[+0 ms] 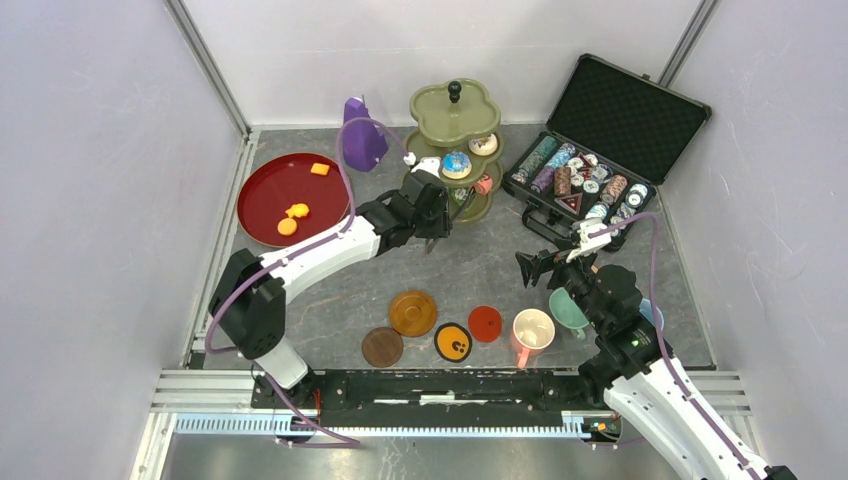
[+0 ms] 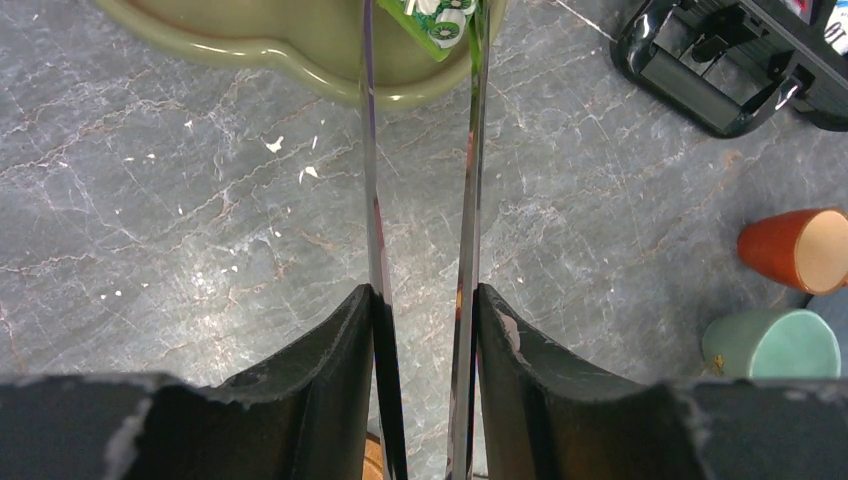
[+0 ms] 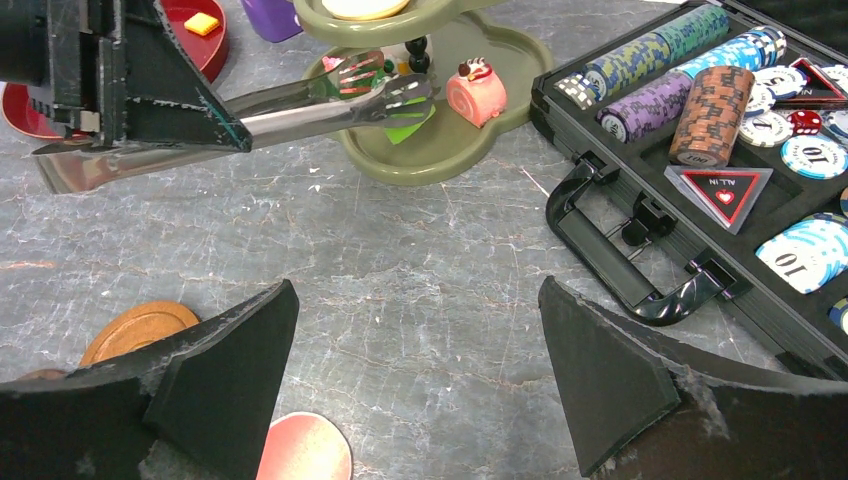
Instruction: Serve the afternoon tea
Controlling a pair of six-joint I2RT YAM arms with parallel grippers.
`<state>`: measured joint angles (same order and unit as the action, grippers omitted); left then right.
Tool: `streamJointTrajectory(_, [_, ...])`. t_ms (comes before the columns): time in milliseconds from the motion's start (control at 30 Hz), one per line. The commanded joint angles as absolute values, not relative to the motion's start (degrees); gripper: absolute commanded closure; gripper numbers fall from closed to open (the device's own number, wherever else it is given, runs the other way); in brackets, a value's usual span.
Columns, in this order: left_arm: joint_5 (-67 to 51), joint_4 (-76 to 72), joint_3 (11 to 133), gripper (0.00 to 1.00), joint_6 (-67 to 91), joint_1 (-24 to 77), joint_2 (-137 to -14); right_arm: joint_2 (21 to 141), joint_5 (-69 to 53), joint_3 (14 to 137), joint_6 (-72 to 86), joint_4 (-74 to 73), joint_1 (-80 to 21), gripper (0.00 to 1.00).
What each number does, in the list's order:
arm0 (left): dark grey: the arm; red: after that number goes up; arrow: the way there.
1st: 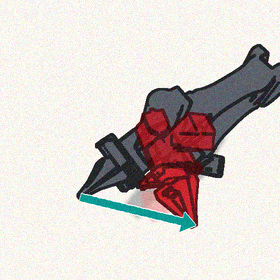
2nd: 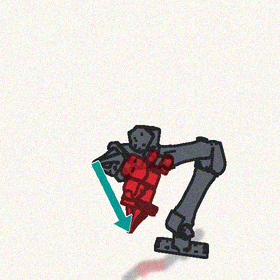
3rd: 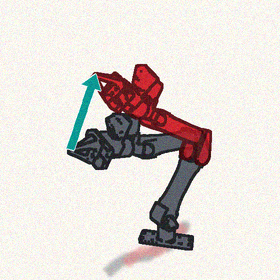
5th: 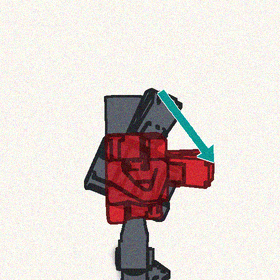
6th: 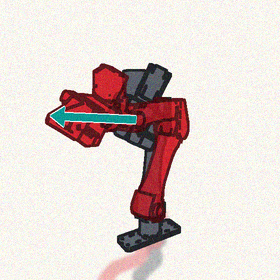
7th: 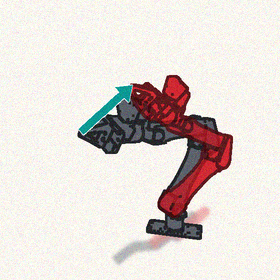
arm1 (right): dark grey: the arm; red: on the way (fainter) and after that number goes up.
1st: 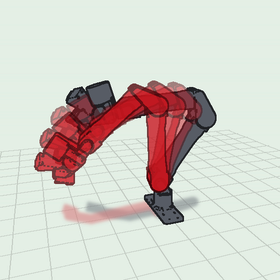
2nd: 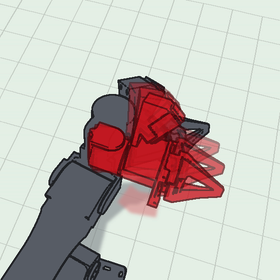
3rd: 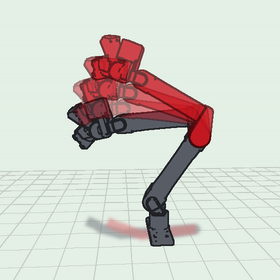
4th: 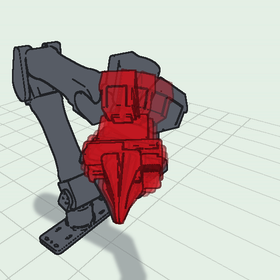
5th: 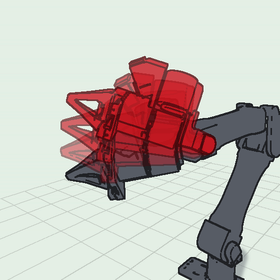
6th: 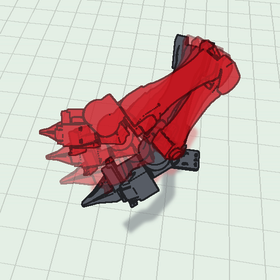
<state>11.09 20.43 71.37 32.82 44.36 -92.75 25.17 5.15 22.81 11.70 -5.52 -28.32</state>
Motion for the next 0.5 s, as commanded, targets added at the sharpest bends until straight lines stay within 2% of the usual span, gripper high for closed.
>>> streamJointTrajectory(0, [12.99, 18.27, 75.29, 0.64, 34.27, 44.65, -95.07, 25.17, 5.72, 25.05, 11.15, -4.84, -28.12, 0.02])
streamJointTrajectory(300, [12.80, 18.37, 75.16, 0.61, 33.87, 44.64, -97.80, 25.41, 5.58, 24.62, 11.26, -4.40, -28.13, 0.02])
streamJointTrajectory(467, [12.48, 18.69, 75.50, 0.49, 33.46, 44.65, -97.81, 25.61, 5.45, 24.70, 11.30, -4.31, -28.12, 0.02])
